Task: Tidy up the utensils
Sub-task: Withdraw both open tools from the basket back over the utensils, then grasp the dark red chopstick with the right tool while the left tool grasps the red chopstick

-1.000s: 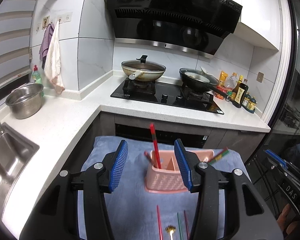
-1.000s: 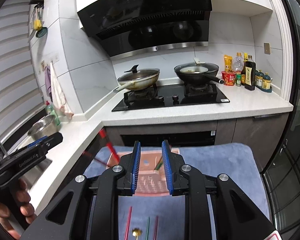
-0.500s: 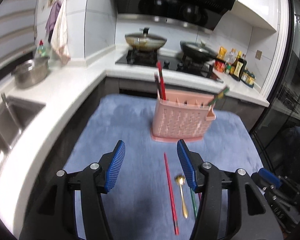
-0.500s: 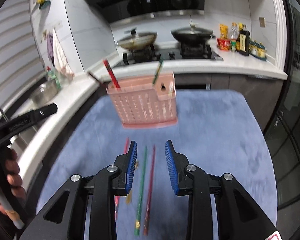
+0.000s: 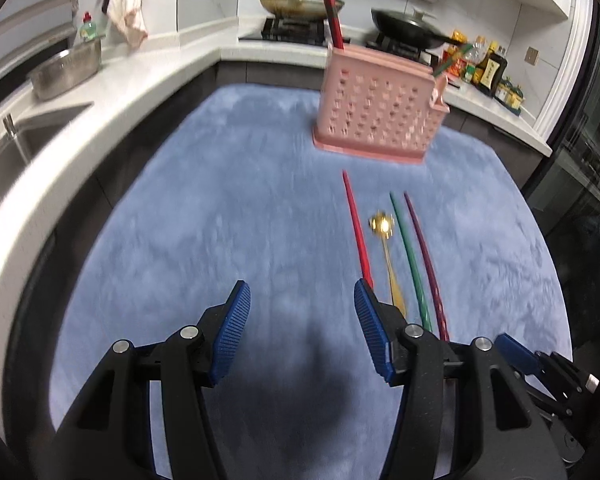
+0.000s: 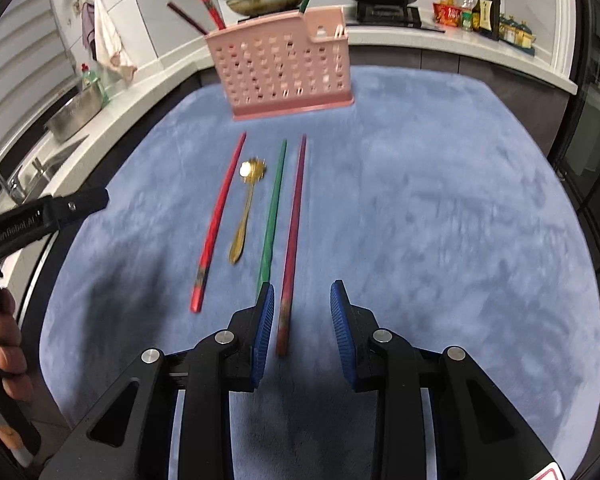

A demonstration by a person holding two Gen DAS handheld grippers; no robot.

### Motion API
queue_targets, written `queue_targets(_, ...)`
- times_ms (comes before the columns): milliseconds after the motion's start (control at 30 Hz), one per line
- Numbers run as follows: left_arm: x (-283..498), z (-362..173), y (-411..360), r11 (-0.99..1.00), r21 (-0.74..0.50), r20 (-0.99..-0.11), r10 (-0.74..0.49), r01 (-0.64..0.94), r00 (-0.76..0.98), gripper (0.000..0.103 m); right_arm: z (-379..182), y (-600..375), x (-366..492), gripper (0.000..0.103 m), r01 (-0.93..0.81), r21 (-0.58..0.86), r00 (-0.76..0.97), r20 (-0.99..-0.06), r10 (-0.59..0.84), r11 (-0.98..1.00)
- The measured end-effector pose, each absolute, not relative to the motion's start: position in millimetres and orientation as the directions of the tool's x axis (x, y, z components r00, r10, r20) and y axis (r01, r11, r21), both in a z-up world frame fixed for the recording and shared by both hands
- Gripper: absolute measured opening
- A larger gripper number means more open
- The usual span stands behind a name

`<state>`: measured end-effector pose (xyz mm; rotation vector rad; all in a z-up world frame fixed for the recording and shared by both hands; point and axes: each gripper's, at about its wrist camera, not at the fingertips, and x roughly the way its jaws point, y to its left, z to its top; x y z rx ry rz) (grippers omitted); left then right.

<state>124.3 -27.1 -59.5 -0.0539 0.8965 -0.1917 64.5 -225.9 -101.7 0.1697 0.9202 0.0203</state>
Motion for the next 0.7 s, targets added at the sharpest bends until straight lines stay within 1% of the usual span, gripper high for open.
queue_targets(133,116.8,-73.6,-30.4,0.982,-0.121,-0.788,-0.185,0.147,0.587,0.053,-111.6,-223.3,63.8,0.029,0.052,0.163,0.595,-0.797,0.100,0.985)
queue_targets(200,115.8,-77.5,-30.7,0.982,-0.122,-0.794,-0.184,0.145,0.580,0.054,-113.6,-223.0,65.5,0.027,0.051,0.165,0.590,-0.801,0.103,0.985)
queue_targets(333,113.3,-83.2,-31.4,0.982,-0.120,-0.797,-0.182,0.145,0.576,0.055,-120.5,-222.0,66.1,0.025,0.051,0.169,0.578,-0.808,0.109,0.984)
queue_targets(467,112.3,-87.6,-33.4,0.982,-0.113,-0.802,-0.179,0.150,0.569,0.055,-125.8,-220.3,67.3,0.020,0.048,0.168,0.568,-0.815,0.112,0.985)
queue_targets(633,111.4,-92.5,-37.0,0.981,-0.112,-0.809,-0.183,0.158,0.559,0.056,-131.2,-218.4,71.0,0.018,0.044,0.164,0.560,-0.821,0.112,0.985)
queue_targets(700,111.0,-93.7,-38.5,0.981,-0.112,-0.810,-0.184,0.161,0.556,0.059,-133.3,-217.7,71.5,0.015,0.043,0.162,0.557,-0.823,0.111,0.986)
